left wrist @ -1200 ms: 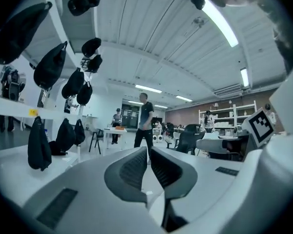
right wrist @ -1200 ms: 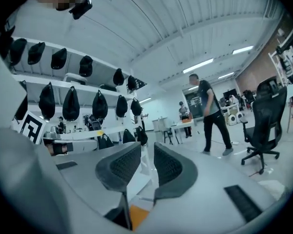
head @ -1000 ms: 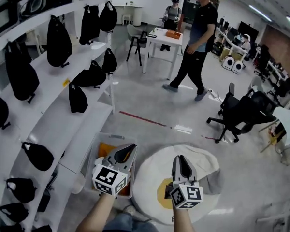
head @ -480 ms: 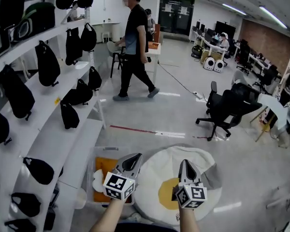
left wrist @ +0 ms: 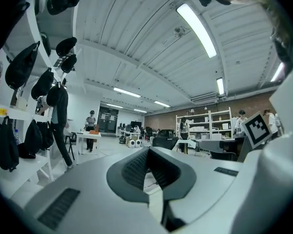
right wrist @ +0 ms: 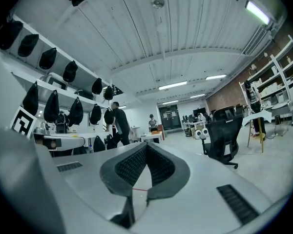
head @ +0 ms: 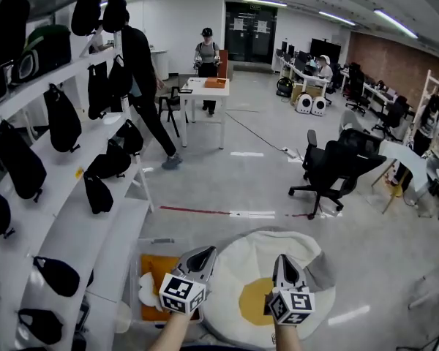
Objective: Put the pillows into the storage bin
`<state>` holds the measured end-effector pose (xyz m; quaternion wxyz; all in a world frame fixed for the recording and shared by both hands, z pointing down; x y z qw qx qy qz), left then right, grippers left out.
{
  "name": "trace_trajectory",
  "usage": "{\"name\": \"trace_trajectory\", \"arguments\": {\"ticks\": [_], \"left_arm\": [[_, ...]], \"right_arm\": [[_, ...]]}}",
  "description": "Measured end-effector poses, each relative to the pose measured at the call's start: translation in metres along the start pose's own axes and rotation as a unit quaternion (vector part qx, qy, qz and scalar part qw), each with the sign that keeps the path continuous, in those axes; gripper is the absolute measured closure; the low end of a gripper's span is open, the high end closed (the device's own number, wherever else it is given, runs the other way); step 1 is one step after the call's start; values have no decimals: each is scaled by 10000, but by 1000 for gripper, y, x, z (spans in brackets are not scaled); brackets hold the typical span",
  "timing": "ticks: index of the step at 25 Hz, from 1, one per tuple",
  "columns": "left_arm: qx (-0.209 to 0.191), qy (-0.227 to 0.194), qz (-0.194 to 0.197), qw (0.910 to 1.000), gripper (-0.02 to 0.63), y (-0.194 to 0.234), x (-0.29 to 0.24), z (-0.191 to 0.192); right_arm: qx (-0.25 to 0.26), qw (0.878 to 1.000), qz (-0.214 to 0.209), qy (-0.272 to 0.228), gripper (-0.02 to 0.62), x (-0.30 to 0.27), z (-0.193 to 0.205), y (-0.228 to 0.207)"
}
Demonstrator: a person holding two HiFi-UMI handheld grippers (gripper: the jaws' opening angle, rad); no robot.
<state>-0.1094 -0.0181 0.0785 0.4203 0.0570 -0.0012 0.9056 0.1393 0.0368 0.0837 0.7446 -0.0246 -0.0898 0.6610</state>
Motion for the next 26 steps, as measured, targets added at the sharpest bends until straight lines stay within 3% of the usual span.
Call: {"name": "trace_trajectory", "arguments": {"ticks": [26], "left_arm": [[167, 175, 224, 9995, 586, -21, -15, 12]], "right_arm": [[18, 9998, 187, 120, 597, 17, 3, -17]]}}
Point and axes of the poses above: the fingertips, and each gripper's own axes: x backward along the fingers, y to its left, z out of its underside, the point moved 8 cm from there along x, backward along the fingers, and after that the axes turned 8 degrees about -y, right-handed, at the moved point
